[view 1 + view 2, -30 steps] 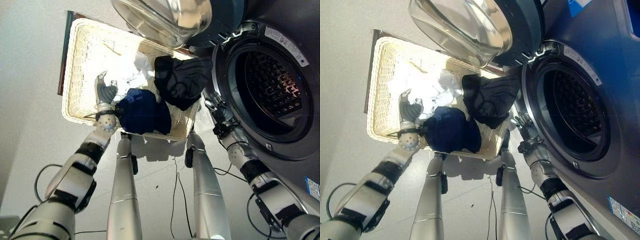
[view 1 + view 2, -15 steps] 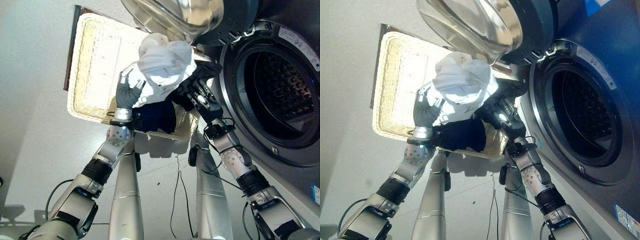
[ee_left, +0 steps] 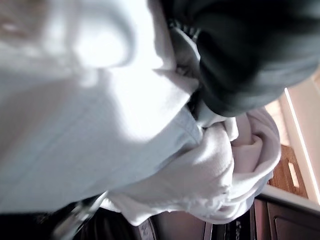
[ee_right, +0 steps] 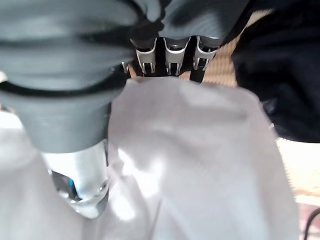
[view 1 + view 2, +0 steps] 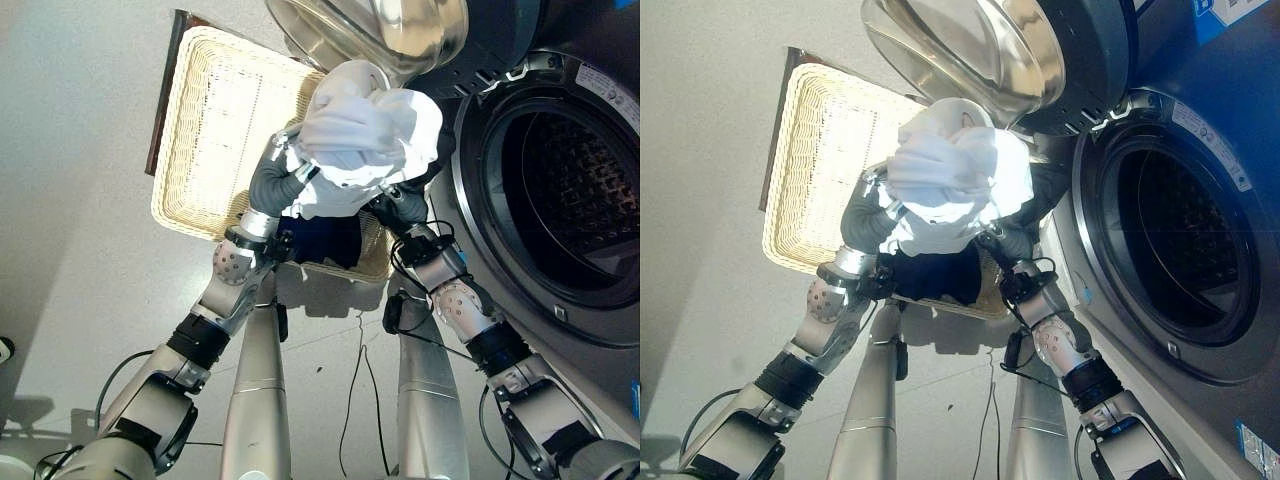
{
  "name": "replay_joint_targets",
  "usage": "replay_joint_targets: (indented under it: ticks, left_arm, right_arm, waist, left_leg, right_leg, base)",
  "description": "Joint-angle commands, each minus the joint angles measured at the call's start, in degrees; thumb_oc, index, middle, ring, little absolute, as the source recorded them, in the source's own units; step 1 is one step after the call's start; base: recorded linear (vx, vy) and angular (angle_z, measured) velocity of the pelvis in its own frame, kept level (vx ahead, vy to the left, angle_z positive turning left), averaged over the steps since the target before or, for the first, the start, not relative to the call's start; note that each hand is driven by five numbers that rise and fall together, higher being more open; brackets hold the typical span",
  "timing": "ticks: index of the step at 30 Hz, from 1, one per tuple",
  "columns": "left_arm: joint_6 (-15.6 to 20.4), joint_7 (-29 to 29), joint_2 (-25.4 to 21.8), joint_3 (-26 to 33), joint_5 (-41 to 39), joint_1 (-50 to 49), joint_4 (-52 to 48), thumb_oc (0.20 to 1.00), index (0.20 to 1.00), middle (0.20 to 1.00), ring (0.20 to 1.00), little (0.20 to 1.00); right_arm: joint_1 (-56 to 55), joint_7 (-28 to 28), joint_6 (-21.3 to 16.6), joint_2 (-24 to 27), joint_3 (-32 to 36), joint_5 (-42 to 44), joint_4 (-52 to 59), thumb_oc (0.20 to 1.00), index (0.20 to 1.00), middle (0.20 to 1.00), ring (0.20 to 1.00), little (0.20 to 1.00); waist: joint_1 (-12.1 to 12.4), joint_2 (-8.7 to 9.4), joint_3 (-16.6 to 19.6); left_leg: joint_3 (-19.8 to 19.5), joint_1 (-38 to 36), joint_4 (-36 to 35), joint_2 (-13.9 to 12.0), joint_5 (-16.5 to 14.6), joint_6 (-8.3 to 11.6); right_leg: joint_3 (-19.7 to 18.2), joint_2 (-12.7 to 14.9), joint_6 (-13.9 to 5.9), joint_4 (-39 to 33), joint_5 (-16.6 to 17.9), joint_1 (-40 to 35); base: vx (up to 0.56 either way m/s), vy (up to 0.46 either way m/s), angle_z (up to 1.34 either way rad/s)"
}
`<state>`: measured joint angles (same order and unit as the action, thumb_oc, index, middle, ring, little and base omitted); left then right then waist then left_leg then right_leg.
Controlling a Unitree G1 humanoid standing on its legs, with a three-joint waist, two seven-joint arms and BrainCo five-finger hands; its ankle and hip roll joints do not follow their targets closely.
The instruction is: Put the clothes into the washing machine.
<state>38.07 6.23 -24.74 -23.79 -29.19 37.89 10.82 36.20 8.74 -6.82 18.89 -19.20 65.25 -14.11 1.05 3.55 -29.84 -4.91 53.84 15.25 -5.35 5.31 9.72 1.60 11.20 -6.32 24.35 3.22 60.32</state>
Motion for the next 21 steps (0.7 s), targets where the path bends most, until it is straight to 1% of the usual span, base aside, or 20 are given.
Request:
replay_joint_targets:
  ticks: [1,3,4,6,7,8,10,12,13,15,16,17,18,19,21]
  left_arm:
    - [1.16,3.12,1.17,-0.39,-1.21,3.41,-7.26,0.200,0.200,0.200,0.200,0.200]
    - [0.16,3.21,0.82,-0.69,-0.76,3.68,-7.34,0.200,0.200,0.200,0.200,0.200]
    - [-0.63,2.73,0.46,-0.90,0.91,3.80,-7.19,0.200,0.200,0.200,0.200,0.200]
    - [-1.01,2.32,-0.06,-1.32,1.59,3.91,-7.07,0.200,0.200,0.200,0.200,0.200]
    - [-1.41,1.19,-0.71,-1.23,3.41,3.76,-7.08,0.200,0.200,0.200,0.200,0.200]
    - [-1.43,0.88,-0.94,-1.28,3.81,3.75,-7.06,0.200,0.200,0.200,0.200,0.200]
    - [-1.42,-0.93,-2.69,-1.33,5.71,3.74,-6.88,0.200,0.200,0.200,0.200,0.200]
    - [-1.47,-1.38,-3.56,-1.40,6.18,3.72,-6.95,0.200,0.200,0.200,0.200,0.200]
    - [-1.81,-1.47,-4.32,-1.28,6.93,3.63,-6.91,0.200,0.200,0.200,0.200,0.200]
    - [-2.20,-1.41,-4.94,-1.28,7.00,3.74,-6.99,0.200,0.200,0.200,0.200,0.200]
    - [-2.95,-2.23,-5.84,-1.39,9.40,3.77,-7.08,0.200,0.200,0.200,0.200,0.200]
    - [-2.99,-2.56,-5.99,-1.46,9.84,3.81,-7.06,0.200,0.200,0.200,0.200,0.200]
    - [-3.82,-3.91,-6.55,-1.88,12.91,4.03,-6.96,0.200,0.200,0.200,0.200,0.200]
    - [-4.02,-4.33,-6.63,-1.99,13.60,4.05,-7.00,0.200,0.200,0.200,0.200,0.200]
    - [-5.52,-5.96,-7.34,-2.26,17.04,4.23,-7.29,0.200,0.200,0.200,0.200,0.200]
  right_arm:
    - [0.25,3.48,-1.72,1.17,-0.31,2.88,3.94,1.000,1.000,1.000,1.000,1.000]
    - [0.81,4.29,-1.69,1.45,-0.29,2.87,4.45,1.000,1.000,1.000,1.000,1.000]
    - [1.21,5.69,-1.52,1.78,-0.29,3.81,4.98,1.000,1.000,1.000,1.000,1.000]
    - [1.60,6.64,-1.43,2.10,-0.23,4.55,5.74,1.000,1.000,1.000,1.000,1.000]
    - [1.84,8.44,-0.61,2.57,-0.02,6.11,6.78,1.000,1.000,1.000,1.000,1.000]
    - [1.86,8.86,-0.40,2.70,0.07,6.41,6.98,1.000,1.000,1.000,1.000,1.000]
    - [1.82,11.86,-0.18,3.53,0.03,7.53,8.61,1.000,1.000,1.000,1.000,1.000]
    - [1.63,13.07,-0.29,3.87,0.06,8.19,9.45,1.000,1.000,1.000,1.000,1.000]
    - [1.30,14.69,-0.24,4.25,0.22,9.20,10.48,1.000,1.000,1.000,1.000,1.000]
    - [1.14,15.61,-0.19,4.45,0.45,9.75,10.96,1.000,1.000,1.000,1.000,1.000]
    - [1.00,16.94,-0.25,4.78,0.59,11.11,12.02,1.000,1.000,1.000,1.000,1.000]
    - [0.97,17.17,-0.27,4.81,0.62,11.34,12.10,1.000,1.000,1.000,1.000,1.000]
    - [0.96,18.29,-0.28,4.98,0.67,12.81,12.80,1.000,1.000,1.000,1.000,1.000]
    - [0.90,18.46,-0.31,5.01,0.66,12.98,12.97,1.000,1.000,1.000,1.000,1.000]
    - [0.57,19.48,-0.13,5.11,0.76,13.79,13.86,1.000,1.000,1.000,1.000,1.000]
  waist:
    - [0.17,-2.67,0.05]
    - [0.22,-2.71,0.05]
    - [0.27,-2.69,0.05]
    - [0.29,-2.66,0.05]
    - [0.33,-2.64,0.05]
    - [0.33,-2.63,0.05]
    - [0.40,-2.46,0.05]
    - [0.41,-2.37,0.05]
    - [0.38,-2.27,0.05]
    - [0.36,-2.22,0.05]
    - [0.35,-2.20,0.05]
    - [0.34,-2.20,0.05]
    - [0.29,-2.17,0.05]
    - [0.28,-2.18,0.05]
    - [0.19,-2.17,0.05]
  left_leg:
    - [-1.11,1.61,0.44,6.12,2.37,-7.36]
    - [-1.13,1.63,0.47,6.18,2.35,-7.35]
    - [-1.19,1.58,0.53,6.20,2.28,-7.33]
    - [-1.17,1.53,0.58,6.24,2.26,-7.32]
    - [-1.21,1.44,0.53,6.26,2.23,-7.32]
    - [-1.18,1.39,0.49,6.23,2.23,-7.33]
    - [-1.17,1.37,0.35,6.12,2.21,-7.29]
    - [-1.19,1.42,0.40,6.04,2.17,-7.25]
    - [-1.22,1.36,0.40,6.01,2.09,-7.23]
    - [-1.25,1.38,0.36,5.99,2.08,-7.24]
    - [-1.30,1.54,0.43,6.02,2.06,-7.20]
    - [-1.30,1.57,0.45,6.01,2.07,-7.19]
    - [-1.29,1.72,0.50,6.02,2.06,-7.17]
    - [-1.29,1.74,0.50,6.03,2.06,-7.17]
    - [-1.24,1.79,0.51,6.03,2.08,-7.16]
  right_leg:
    - [4.10,-2.69,0.36,-7.44,6.88,-3.26]
    - [4.19,-2.64,0.32,-7.46,6.89,-3.27]
    - [4.24,-2.61,0.29,-7.41,6.85,-3.29]
    - [4.30,-2.59,0.24,-7.48,6.90,-3.39]
    - [4.36,-2.67,0.16,-7.49,6.85,-3.47]
    - [4.37,-2.69,0.15,-7.49,6.84,-3.49]
    - [4.63,-2.73,0.04,-7.53,6.81,-3.53]
    - [4.73,-2.72,-0.01,-7.45,6.75,-3.50]
    - [4.77,-2.77,-0.09,-7.39,6.72,-3.51]
    - [4.81,-2.77,-0.12,-7.39,6.73,-3.49]
    - [4.92,-2.76,-0.17,-7.40,6.76,-3.35]
    - [4.93,-2.75,-0.18,-7.37,6.77,-3.32]
    - [5.01,-2.73,-0.20,-7.41,6.81,-3.18]
    - [5.02,-2.72,-0.21,-7.44,6.81,-3.18]
    - [5.02,-2.76,-0.27,-7.46,6.85,-3.12]
  base:
    - [0.00,0.000,0.00]
    - [0.00,0.000,0.00]
    - [0.00,0.000,0.00]
    - [0.00,0.000,0.00]
    - [0.00,0.000,0.00]
    - [0.00,0.000,0.00]
    - [0.00,0.000,0.00]
    - [0.00,0.000,0.00]
    - [0.00,0.000,0.00]
    - [0.00,0.000,0.00]
    - [0.00,0.000,0.00]
    - [0.00,0.000,0.00]
    - [0.00,0.000,0.00]
    - [0.00,0.000,0.00]
    - [0.00,0.000,0.00]
